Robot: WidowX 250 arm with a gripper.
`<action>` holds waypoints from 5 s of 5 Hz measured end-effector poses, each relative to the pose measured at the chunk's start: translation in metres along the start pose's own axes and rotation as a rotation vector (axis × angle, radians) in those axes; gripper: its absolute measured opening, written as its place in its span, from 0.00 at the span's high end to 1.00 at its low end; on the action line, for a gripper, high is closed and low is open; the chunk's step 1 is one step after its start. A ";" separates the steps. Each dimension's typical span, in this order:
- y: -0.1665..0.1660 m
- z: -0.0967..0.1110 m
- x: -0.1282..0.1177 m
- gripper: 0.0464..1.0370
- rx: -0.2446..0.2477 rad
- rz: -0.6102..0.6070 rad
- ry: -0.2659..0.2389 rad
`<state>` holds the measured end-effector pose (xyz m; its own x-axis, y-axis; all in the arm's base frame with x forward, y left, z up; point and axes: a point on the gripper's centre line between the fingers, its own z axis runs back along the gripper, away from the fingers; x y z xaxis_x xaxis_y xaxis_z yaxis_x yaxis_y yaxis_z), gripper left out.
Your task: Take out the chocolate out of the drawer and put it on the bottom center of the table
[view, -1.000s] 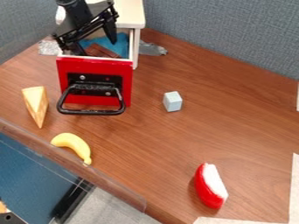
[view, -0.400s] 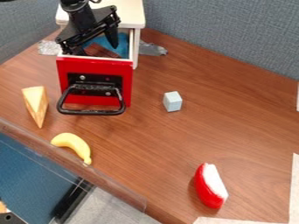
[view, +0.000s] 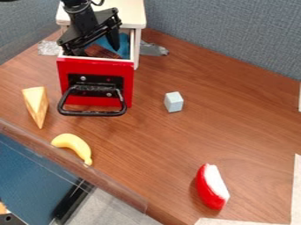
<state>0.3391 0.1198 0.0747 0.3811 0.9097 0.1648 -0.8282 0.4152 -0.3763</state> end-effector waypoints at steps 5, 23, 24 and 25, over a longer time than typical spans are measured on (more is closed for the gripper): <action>-0.003 -0.021 0.009 0.34 0.136 0.126 0.100; 0.049 0.013 -0.171 0.44 -0.129 -0.620 0.119; 0.050 0.000 -0.171 0.44 -0.136 -0.630 0.119; 0.047 -0.008 -0.169 0.44 -0.167 -0.632 0.112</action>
<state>0.2383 -0.0146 0.0219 0.8209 0.4810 0.3078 -0.3593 0.8541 -0.3761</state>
